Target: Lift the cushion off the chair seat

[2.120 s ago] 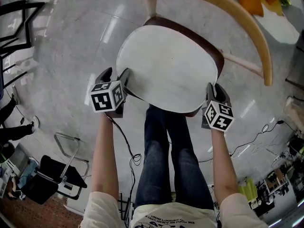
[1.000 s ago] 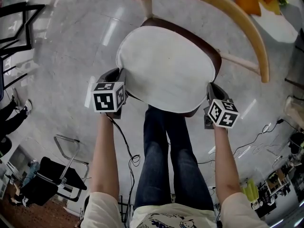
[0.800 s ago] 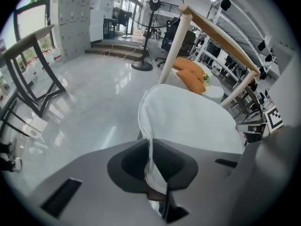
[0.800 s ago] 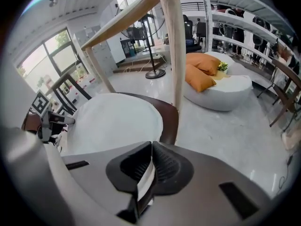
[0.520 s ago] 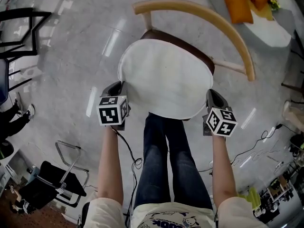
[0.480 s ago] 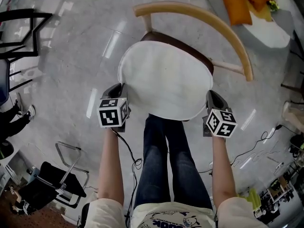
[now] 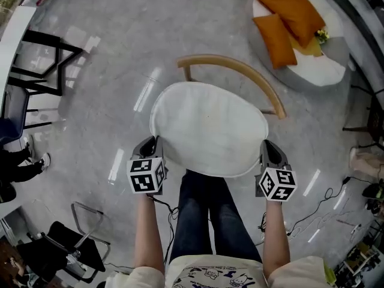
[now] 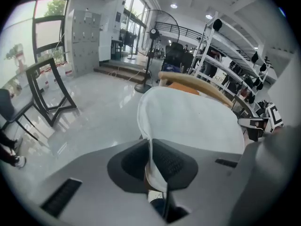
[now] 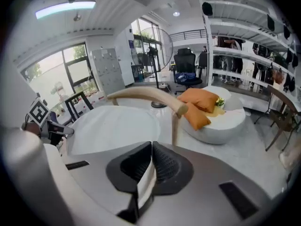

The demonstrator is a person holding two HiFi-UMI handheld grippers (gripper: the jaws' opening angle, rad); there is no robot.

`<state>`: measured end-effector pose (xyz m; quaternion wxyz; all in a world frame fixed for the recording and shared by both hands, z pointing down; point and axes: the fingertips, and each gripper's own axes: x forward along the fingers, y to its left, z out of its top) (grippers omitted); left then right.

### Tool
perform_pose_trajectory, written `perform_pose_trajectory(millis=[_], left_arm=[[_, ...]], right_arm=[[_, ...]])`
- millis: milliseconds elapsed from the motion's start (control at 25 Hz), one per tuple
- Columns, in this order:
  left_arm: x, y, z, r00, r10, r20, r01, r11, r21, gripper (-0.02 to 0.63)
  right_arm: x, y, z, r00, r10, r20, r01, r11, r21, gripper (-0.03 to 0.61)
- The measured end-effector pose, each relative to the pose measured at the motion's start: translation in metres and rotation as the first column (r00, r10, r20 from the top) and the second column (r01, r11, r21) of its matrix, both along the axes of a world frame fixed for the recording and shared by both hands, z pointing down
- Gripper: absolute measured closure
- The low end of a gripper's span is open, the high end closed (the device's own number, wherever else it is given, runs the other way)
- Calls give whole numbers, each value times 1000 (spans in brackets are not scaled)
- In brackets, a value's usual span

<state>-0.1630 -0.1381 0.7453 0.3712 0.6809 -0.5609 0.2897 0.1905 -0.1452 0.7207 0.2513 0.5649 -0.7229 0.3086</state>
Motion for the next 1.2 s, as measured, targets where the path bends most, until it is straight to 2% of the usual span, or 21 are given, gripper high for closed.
perform_pose_trajectory(millis=[280, 520, 920, 1200], left_arm=[[8, -15, -109, 1000, -9, 2, 8, 991, 137, 574], [18, -13, -195, 1000, -8, -1, 8, 972, 234, 574], [48, -19, -331, 1000, 16, 3, -16, 916, 401, 574], [62, -16, -410, 1000, 26, -4, -20, 861, 509, 574]], right_arm=[[7, -6, -113, 1000, 26, -8, -25, 989, 146, 552], [19, 1, -200, 998, 64, 4, -63, 966, 252, 552], [50, 13, -330, 988, 130, 79, -151, 896, 417, 552], [64, 21, -409, 987, 138, 85, -162, 829, 535, 552]])
